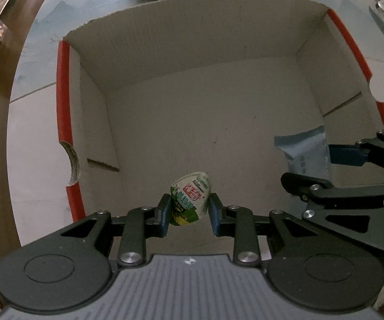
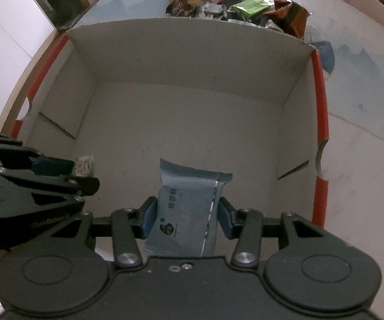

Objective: Organize snacks
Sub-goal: 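Carry both snacks over the box and open both tools to drop them, then move both tools back over the snack pile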

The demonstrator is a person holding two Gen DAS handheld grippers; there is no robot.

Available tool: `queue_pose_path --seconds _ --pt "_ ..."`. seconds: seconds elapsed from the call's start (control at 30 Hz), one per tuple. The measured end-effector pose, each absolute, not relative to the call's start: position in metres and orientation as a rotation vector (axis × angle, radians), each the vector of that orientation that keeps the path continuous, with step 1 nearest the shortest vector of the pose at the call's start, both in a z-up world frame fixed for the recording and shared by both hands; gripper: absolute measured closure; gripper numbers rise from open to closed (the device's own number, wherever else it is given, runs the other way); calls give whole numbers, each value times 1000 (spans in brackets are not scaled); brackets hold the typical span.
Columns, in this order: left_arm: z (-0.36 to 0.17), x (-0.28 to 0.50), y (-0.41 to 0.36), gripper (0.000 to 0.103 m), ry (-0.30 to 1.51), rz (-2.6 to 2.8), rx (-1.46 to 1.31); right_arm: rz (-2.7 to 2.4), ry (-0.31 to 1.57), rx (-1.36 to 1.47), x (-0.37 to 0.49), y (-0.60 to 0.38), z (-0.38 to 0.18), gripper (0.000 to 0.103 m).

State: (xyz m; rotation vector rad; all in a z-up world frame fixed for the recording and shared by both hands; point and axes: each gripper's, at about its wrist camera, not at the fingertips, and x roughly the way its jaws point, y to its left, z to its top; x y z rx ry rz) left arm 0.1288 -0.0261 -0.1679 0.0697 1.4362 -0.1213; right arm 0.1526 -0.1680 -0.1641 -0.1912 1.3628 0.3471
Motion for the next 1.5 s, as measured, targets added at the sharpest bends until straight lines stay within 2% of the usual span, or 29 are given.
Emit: queue_pose_path --seconds 0.47,0.57,0.77,0.87,0.93,1.07,1.13,1.4,1.5 --pt "-159 129 -29 71 1414 -150 64 353 1348 -168 143 -170 -159 53" --pt "-146 127 -24 60 1384 -156 51 360 1324 -155 140 -172 -147 49" --pt "-110 118 -16 59 1306 -173 25 389 1250 -131 132 -177 -112 42" --pt "-92 115 -12 52 1275 -171 28 392 1212 -114 132 -181 -93 40" --pt "-79 116 -7 51 1252 -168 21 395 1200 -104 132 -183 -82 39" --pt "-61 115 -5 49 1222 -163 32 398 1162 -96 135 -186 -59 27" --pt "-52 116 -4 45 1208 -153 43 394 1141 -98 139 -188 -48 25" --pt "-25 133 -2 44 1183 -123 84 381 1122 -83 164 -199 -24 15" --pt "-15 141 -2 35 1160 -118 86 377 1098 -105 174 -202 -14 11"
